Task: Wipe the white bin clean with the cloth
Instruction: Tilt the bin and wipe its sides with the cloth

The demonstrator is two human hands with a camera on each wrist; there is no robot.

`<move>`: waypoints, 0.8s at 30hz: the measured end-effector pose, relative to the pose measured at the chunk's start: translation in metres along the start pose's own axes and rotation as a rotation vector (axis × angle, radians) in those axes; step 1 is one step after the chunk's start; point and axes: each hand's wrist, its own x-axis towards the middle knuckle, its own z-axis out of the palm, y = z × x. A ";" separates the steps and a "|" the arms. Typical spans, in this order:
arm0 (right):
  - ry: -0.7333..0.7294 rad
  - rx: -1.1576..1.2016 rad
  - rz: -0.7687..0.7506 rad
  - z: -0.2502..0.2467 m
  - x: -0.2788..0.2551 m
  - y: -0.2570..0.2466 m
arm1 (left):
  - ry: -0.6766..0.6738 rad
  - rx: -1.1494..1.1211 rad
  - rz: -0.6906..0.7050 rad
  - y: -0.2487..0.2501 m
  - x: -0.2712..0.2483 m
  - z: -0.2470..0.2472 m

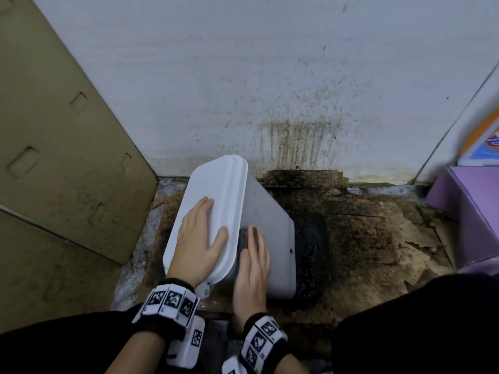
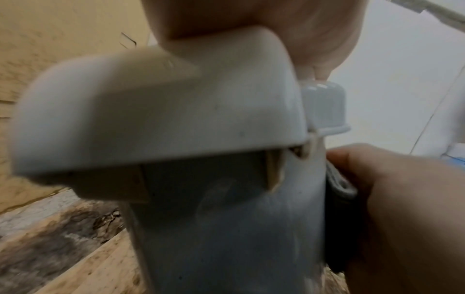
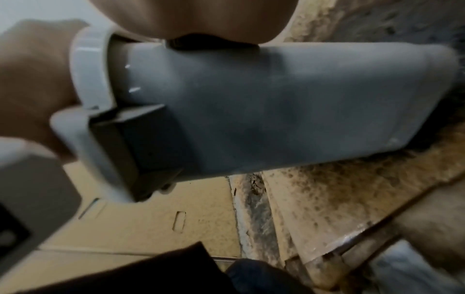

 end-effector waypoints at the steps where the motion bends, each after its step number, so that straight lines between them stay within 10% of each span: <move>1: -0.002 -0.024 -0.033 0.000 -0.001 -0.001 | 0.000 0.004 0.000 0.000 0.000 0.000; 8: -0.050 -0.094 -0.062 -0.020 0.006 0.052 | 0.005 -0.041 -0.012 -0.005 -0.002 -0.003; 16: 0.027 -0.041 0.449 -0.046 0.022 0.125 | 0.002 -0.063 -0.025 -0.002 -0.002 -0.004; 24: 0.022 -0.048 0.503 -0.040 0.024 0.101 | -0.005 -0.019 -0.007 0.004 -0.001 -0.001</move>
